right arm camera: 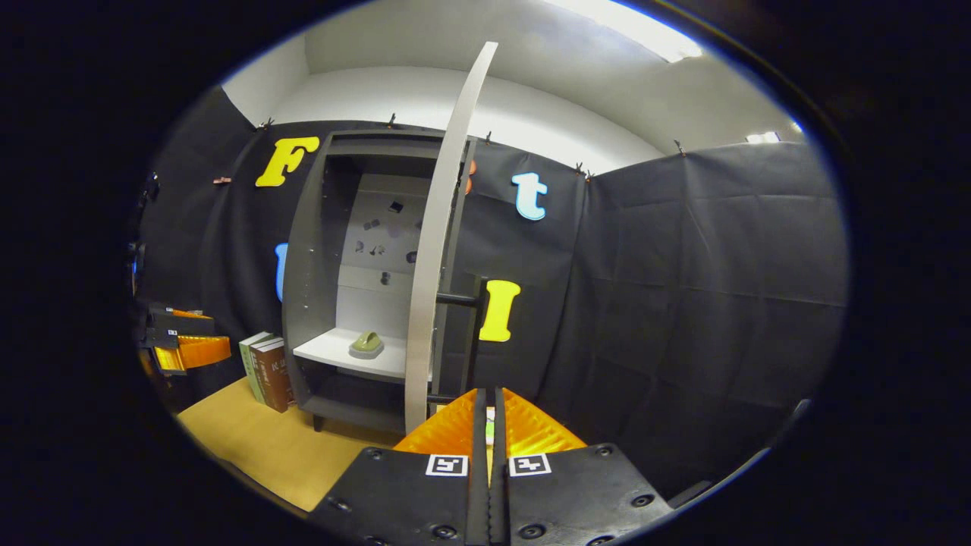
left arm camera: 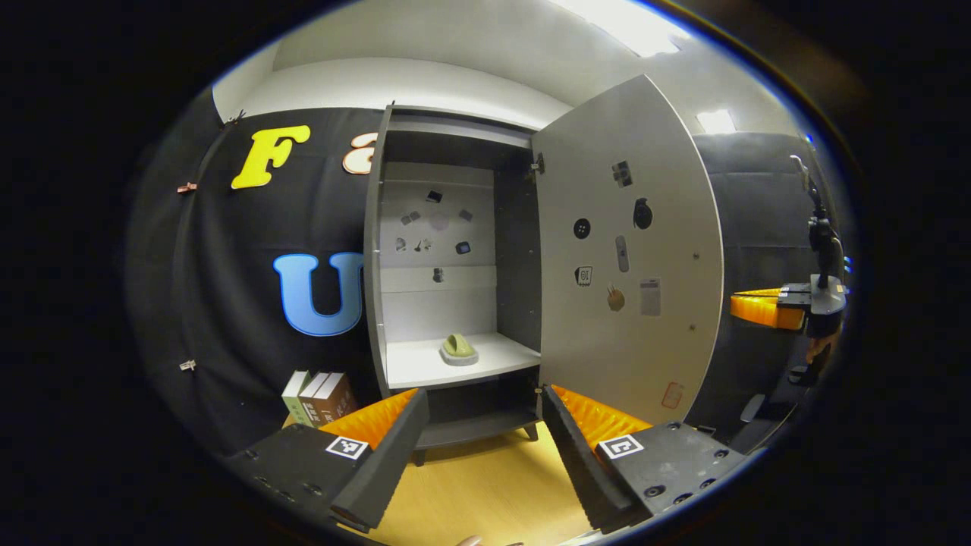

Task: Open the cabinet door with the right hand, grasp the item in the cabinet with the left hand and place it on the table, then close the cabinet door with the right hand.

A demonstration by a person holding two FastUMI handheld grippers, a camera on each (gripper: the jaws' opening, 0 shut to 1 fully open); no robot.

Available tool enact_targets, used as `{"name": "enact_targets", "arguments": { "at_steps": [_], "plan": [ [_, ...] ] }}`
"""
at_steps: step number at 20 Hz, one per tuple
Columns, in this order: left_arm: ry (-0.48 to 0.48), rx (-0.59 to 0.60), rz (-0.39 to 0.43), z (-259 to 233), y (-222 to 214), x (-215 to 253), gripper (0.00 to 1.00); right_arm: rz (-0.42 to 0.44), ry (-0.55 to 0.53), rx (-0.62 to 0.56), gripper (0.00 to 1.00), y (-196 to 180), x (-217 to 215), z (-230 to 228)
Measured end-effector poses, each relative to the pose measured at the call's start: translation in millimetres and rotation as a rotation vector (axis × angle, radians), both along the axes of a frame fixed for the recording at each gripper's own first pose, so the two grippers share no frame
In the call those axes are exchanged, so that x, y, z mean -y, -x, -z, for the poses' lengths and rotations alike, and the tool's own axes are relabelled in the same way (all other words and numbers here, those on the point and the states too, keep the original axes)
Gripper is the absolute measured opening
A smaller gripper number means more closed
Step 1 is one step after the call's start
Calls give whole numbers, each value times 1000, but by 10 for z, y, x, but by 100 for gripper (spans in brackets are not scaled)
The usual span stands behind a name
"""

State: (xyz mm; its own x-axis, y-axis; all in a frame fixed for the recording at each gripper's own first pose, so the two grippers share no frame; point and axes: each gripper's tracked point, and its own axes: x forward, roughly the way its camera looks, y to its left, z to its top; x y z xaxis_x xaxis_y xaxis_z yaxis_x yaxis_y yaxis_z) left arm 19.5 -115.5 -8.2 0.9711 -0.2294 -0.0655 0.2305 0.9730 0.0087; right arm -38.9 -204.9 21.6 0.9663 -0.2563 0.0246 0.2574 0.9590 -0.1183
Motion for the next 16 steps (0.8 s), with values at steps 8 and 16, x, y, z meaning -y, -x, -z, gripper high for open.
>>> {"name": "enact_targets", "arguments": {
  "at_steps": [8,16],
  "plan": [
    [38,-10,46,-222,-986,93,95,235,103,-32,33,260,598,210],
    [-57,-50,-54,-156,-2501,293,94,184,95,-8,97,-621,1414,509]
  ]
}}
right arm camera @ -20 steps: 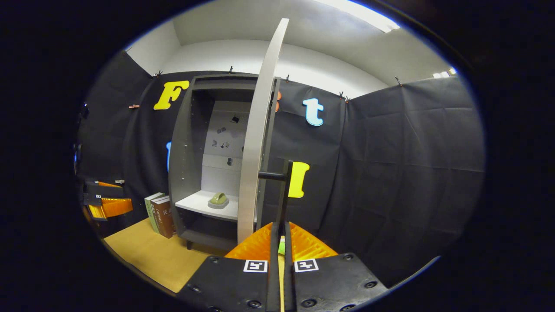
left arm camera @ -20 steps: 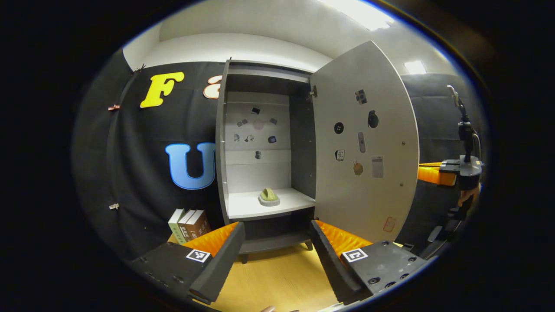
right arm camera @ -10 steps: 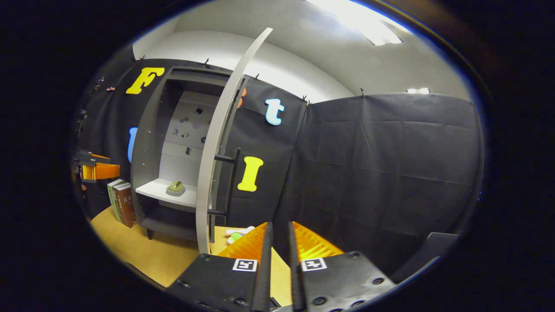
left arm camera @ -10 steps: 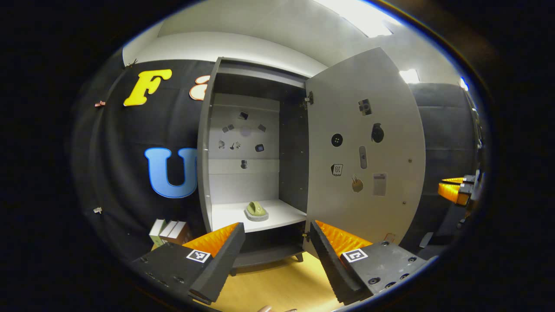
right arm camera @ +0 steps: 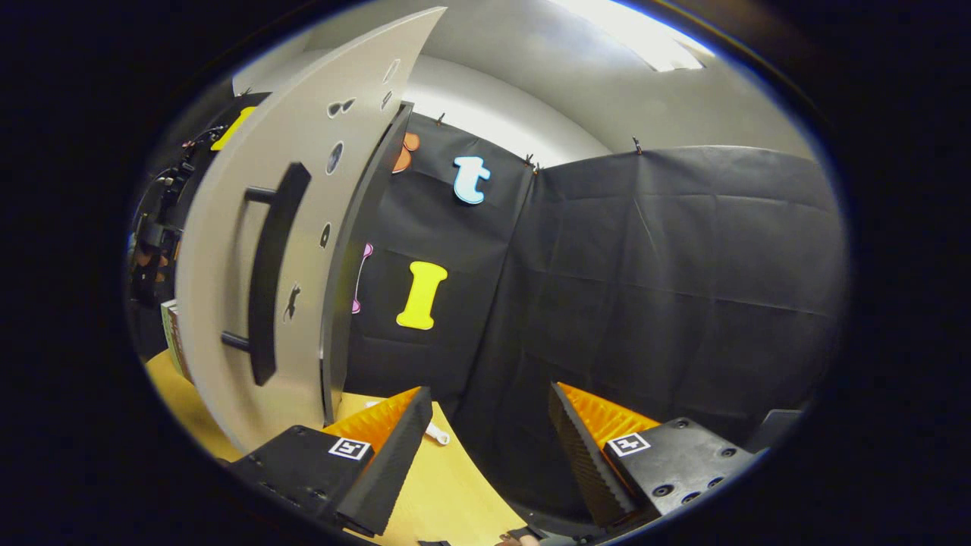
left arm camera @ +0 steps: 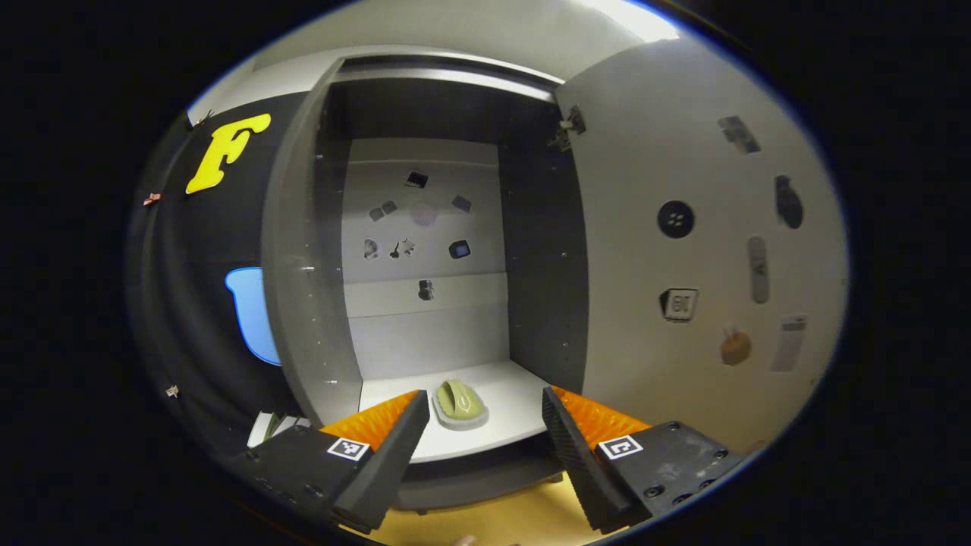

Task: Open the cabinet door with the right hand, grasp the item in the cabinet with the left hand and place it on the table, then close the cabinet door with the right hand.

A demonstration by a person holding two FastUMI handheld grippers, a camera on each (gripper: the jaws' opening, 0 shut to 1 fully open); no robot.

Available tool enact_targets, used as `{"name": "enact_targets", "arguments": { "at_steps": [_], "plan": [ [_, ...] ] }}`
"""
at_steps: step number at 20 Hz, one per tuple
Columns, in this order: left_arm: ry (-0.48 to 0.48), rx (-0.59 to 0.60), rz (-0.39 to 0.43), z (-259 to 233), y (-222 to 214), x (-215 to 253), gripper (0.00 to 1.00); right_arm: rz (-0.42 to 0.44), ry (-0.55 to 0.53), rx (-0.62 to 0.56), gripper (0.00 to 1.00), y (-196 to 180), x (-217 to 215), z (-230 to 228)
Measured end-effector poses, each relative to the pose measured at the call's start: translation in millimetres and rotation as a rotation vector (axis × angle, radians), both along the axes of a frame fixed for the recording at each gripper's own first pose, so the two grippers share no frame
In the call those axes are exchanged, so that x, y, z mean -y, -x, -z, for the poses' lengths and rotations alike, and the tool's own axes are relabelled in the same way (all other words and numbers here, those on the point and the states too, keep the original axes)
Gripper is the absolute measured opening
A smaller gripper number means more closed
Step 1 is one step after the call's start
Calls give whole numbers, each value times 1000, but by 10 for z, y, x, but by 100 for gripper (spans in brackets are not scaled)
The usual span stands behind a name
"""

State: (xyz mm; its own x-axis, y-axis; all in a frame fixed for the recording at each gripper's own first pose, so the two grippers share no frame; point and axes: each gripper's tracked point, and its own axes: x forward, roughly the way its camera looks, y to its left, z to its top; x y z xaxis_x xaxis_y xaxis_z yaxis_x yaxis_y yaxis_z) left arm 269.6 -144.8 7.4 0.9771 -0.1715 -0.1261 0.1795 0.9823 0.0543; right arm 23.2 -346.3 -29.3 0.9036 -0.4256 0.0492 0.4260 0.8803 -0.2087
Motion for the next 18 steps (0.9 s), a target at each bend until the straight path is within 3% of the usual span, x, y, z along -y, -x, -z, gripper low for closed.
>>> {"name": "enact_targets", "arguments": {
  "at_steps": [3,8,16,18],
  "plan": [
    [4,-57,-22,213,-513,68,82,-36,-32,-25,97,-307,201,206],
    [7,-166,-52,577,-1120,79,80,-33,-37,-63,97,-539,469,404],
    [36,-294,-139,1053,-1664,-83,74,-27,-54,-100,97,-719,653,582],
    [-1,-290,-164,1090,-1773,-174,72,-18,-56,-105,97,-734,693,616]
  ]
}}
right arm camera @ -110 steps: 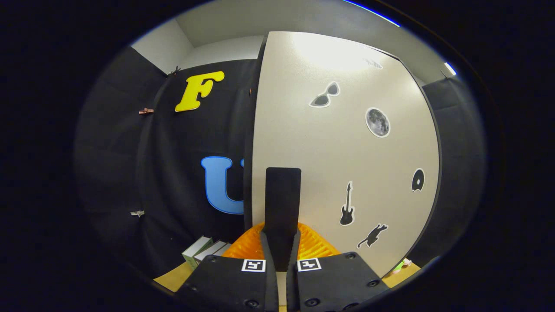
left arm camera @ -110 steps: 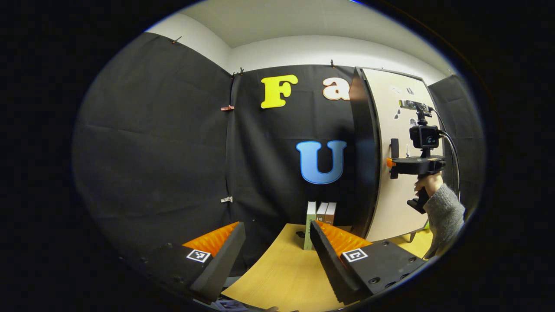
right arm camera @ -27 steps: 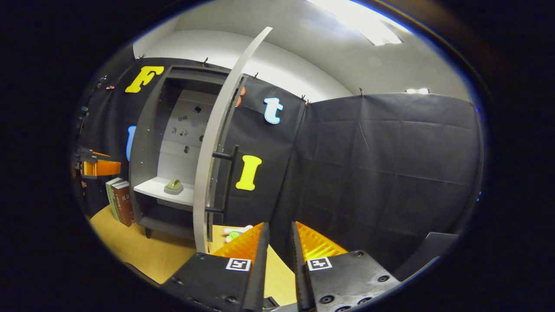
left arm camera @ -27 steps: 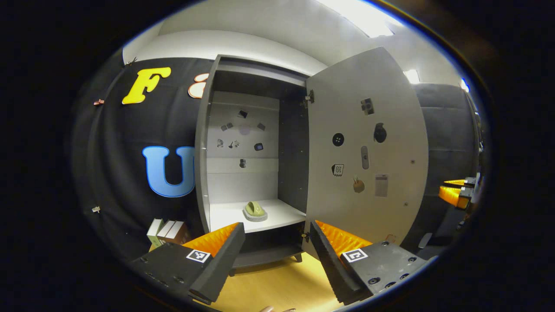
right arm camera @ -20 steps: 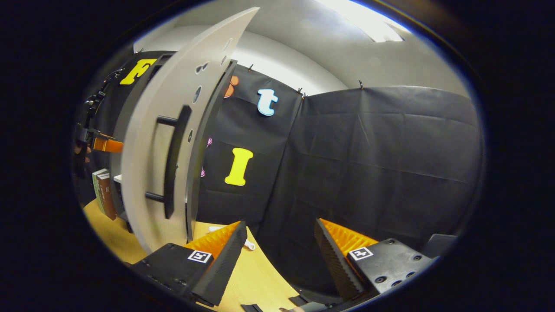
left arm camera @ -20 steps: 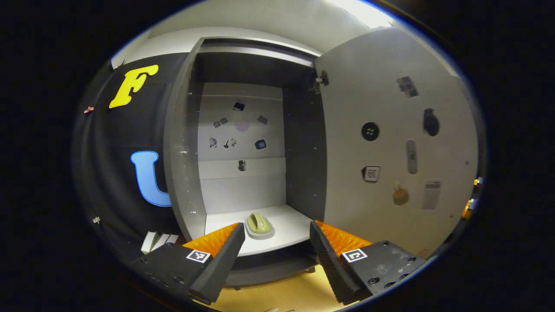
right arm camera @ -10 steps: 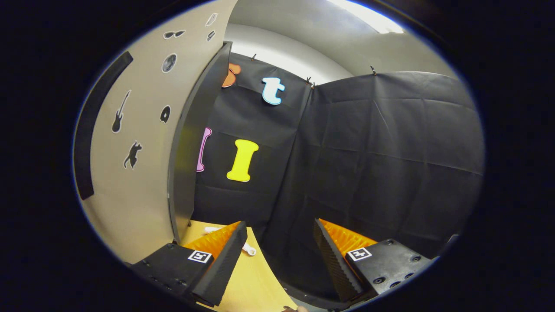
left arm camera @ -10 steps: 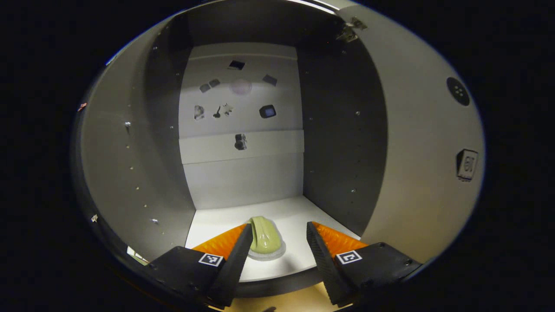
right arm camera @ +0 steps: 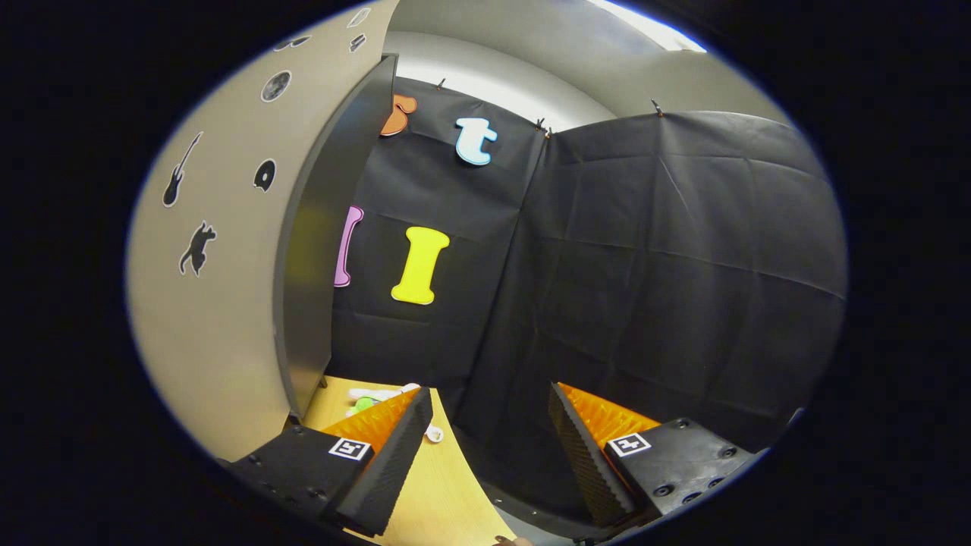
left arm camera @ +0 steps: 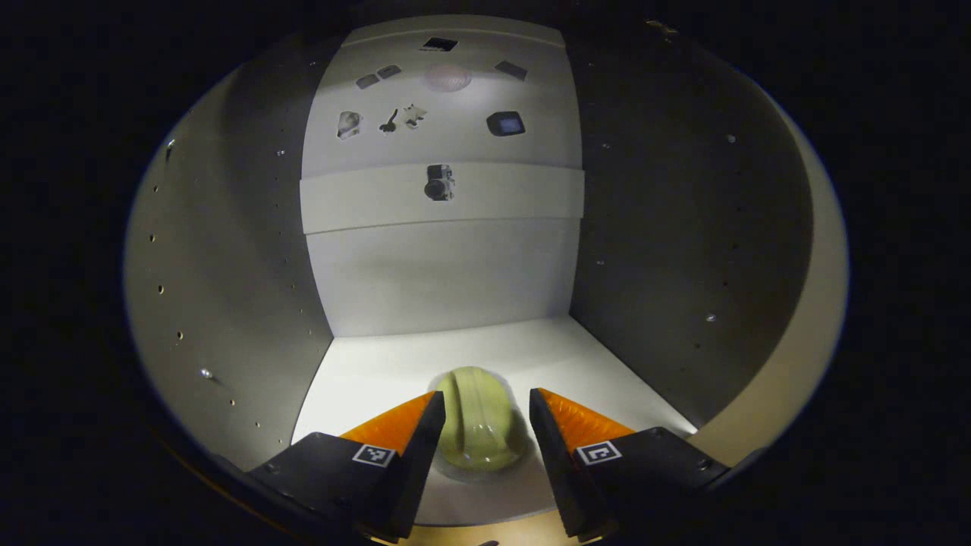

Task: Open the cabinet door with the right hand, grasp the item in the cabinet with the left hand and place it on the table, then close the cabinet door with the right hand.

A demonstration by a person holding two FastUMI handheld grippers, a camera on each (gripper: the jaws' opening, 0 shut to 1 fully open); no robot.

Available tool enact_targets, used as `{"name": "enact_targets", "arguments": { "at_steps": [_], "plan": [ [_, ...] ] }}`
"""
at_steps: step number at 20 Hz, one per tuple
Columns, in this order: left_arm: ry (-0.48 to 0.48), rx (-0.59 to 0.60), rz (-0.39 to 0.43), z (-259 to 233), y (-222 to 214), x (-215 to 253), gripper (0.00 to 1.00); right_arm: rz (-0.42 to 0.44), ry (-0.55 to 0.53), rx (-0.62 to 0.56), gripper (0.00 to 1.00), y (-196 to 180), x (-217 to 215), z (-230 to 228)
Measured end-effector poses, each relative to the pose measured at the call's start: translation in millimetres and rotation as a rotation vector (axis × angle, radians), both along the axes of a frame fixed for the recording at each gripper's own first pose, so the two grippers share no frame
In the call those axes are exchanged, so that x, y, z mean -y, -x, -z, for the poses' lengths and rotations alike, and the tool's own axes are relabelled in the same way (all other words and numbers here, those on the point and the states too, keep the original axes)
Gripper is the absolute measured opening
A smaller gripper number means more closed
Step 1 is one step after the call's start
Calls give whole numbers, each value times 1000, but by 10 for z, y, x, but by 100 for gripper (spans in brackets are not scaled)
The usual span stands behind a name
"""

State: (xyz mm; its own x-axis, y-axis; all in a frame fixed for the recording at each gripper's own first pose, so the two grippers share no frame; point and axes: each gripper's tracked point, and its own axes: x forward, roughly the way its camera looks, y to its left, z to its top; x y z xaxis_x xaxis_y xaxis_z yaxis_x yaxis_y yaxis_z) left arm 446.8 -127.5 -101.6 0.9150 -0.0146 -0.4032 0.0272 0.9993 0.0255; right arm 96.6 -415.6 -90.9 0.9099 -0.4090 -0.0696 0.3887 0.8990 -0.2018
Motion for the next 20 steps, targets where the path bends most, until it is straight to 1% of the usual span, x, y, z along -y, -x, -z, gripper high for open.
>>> {"name": "enact_targets", "arguments": {
  "at_steps": [2,5,7,8,11,12,16,18,19,20],
  "plan": [
    [-40,-12,-4,43,-62,-16,71,7,-4,-14,97,-2,31,58],
    [-23,-32,-21,122,-120,2,68,13,3,-26,98,-28,62,86],
    [-23,-43,-41,149,-176,-37,59,15,7,-28,97,-27,68,103],
    [-27,-49,-47,152,-203,-53,51,16,6,-31,97,-29,75,119],
    [-56,-61,-60,135,-240,-88,42,22,2,-39,97,-39,105,158],
    [-61,-69,-64,153,-243,-85,27,22,1,-36,97,-32,110,153],
    [-77,-73,-62,108,-197,-50,22,7,5,-20,97,-40,79,113],
    [-79,-52,-65,2,-139,-45,22,-7,0,-16,98,-36,60,115],
    [-71,-37,-64,-71,-95,-32,22,-11,-1,-12,100,-34,61,109],
    [-61,-23,-66,-142,-32,-38,22,-15,-3,-13,97,-28,59,114]
  ]
}}
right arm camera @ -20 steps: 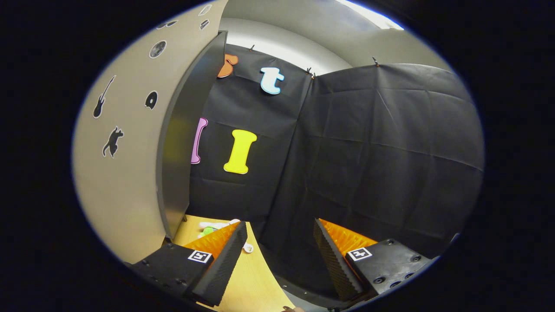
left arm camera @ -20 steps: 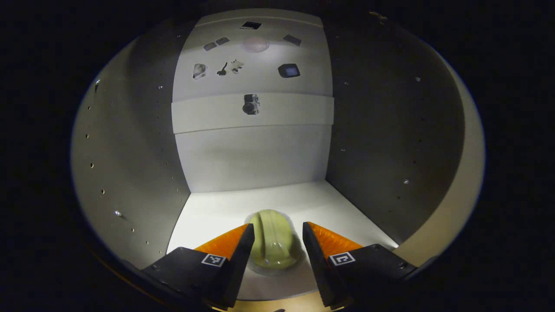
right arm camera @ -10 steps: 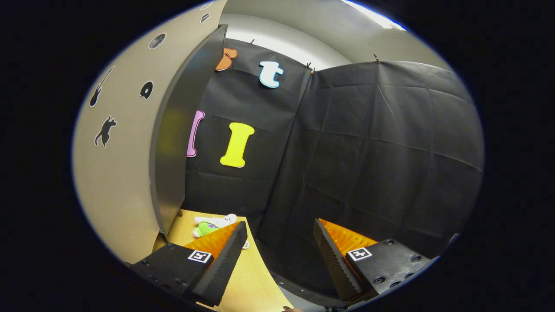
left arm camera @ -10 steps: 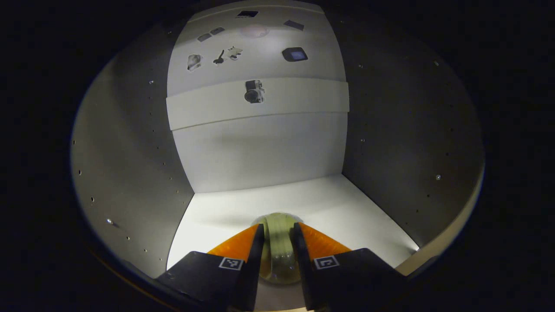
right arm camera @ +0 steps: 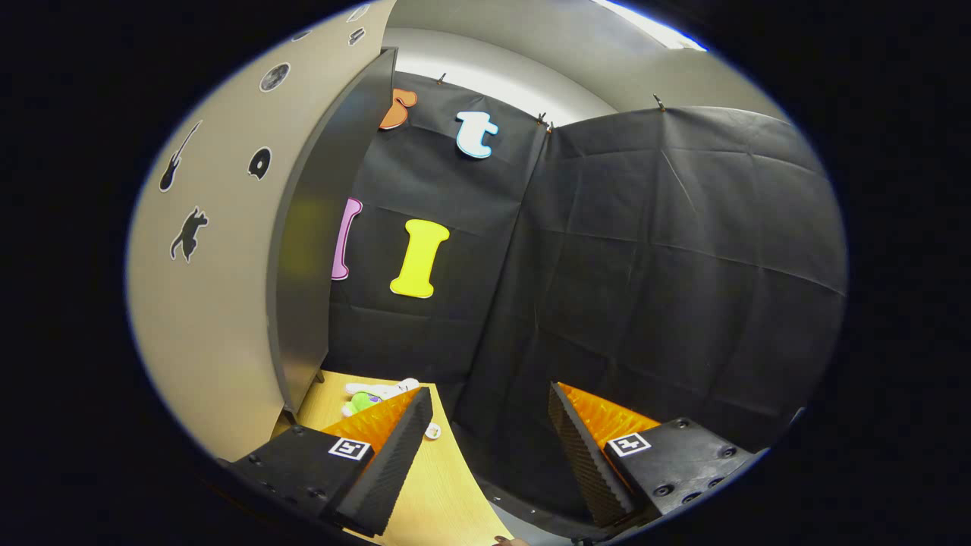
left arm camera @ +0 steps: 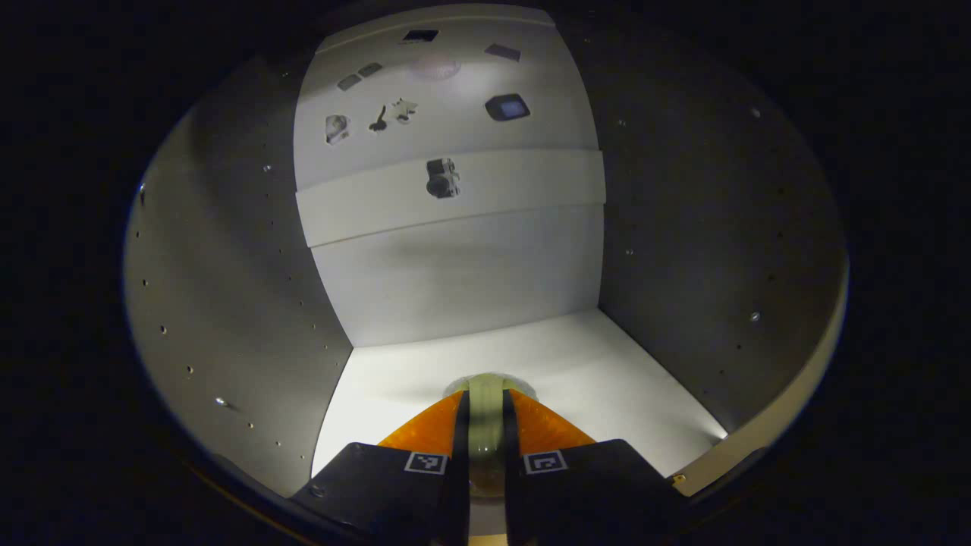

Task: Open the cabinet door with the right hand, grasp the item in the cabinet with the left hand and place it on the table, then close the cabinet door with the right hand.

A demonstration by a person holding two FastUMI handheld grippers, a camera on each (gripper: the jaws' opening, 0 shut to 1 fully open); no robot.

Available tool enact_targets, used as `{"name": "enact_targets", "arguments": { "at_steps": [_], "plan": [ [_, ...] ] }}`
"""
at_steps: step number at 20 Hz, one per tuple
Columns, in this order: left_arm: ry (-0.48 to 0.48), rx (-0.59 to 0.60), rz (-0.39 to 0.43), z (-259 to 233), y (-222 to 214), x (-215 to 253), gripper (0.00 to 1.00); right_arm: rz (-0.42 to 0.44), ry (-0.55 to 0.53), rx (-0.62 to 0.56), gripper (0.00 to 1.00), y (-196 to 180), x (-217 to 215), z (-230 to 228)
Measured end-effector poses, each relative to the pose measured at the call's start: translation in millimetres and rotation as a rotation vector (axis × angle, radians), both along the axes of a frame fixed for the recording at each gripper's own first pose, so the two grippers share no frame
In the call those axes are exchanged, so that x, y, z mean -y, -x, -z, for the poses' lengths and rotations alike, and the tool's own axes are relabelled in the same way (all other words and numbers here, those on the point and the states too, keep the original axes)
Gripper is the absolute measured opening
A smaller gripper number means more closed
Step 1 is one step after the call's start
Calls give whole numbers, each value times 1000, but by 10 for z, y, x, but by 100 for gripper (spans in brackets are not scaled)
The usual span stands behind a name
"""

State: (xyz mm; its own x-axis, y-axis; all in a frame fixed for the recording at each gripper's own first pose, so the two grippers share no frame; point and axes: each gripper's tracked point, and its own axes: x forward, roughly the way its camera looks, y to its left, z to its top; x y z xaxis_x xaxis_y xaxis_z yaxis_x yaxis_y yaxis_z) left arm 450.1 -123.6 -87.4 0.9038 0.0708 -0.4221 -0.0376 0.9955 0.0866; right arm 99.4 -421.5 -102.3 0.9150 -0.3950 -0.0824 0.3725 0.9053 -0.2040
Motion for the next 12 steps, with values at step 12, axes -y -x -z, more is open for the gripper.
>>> {"name": "enact_targets", "arguments": {
  "at_steps": [12],
  "plan": [
    [117,102,-38,-537,1439,-103,22,-98,5,46,100,529,-707,-272]
  ]
}}
